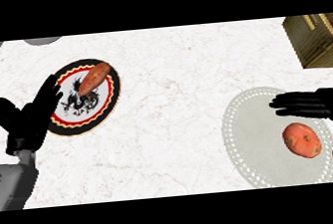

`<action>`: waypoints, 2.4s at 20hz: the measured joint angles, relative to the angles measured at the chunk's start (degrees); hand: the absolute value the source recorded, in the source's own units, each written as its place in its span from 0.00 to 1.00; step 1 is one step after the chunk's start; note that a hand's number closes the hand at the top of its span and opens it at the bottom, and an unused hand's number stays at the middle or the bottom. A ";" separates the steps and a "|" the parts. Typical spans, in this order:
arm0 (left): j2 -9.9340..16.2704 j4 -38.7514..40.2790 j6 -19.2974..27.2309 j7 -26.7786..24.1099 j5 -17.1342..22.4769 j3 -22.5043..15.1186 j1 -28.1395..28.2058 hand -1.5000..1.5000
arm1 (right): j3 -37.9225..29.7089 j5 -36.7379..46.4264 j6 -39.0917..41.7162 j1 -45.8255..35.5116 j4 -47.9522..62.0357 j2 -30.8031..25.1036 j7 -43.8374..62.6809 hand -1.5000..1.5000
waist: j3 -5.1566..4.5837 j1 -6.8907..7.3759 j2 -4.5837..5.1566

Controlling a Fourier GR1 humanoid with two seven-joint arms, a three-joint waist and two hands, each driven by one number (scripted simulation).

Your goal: Pick the squash from the placemat and place it in the basket

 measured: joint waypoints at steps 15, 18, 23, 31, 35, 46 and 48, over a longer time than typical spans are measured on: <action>-0.29 -1.27 -1.11 1.37 -0.89 2.21 0.70 0.50 | 5.24 6.51 -4.62 -5.72 12.96 4.43 -4.64 0.00 | -0.03 -0.54 -0.12; -0.38 -1.53 -1.51 1.36 -0.82 2.37 1.11 0.50 | 6.39 5.85 -4.83 -6.10 13.37 3.67 -5.57 0.00 | -0.03 -0.50 -0.12; -0.47 -1.91 -1.08 1.57 -1.44 2.81 1.08 0.50 | 8.52 5.44 -5.63 -6.01 13.03 3.43 -6.39 0.00 | -0.03 -0.68 -0.17; -1.55 -0.69 -1.56 1.22 -2.52 3.41 0.85 0.50 | 9.41 8.46 -8.65 -6.25 16.99 6.22 -7.05 0.00 | -0.05 -1.13 -0.23; -1.76 -1.63 -1.82 1.56 -3.02 3.70 1.47 0.50 | 9.48 10.42 -10.39 -5.85 18.54 8.43 -7.18 1.00 | -0.06 -1.17 -0.30; -2.22 -2.44 -2.32 1.66 -3.91 4.56 2.53 0.50 | 10.51 17.09 -15.71 -4.87 17.84 8.47 -8.61 1.00 | -0.97 -1.34 -0.79; -1.80 -1.64 -2.88 1.60 -3.63 5.49 2.16 0.50 | 9.16 16.50 -15.47 -3.49 15.65 8.04 -6.20 1.00 | -0.90 -1.80 -0.86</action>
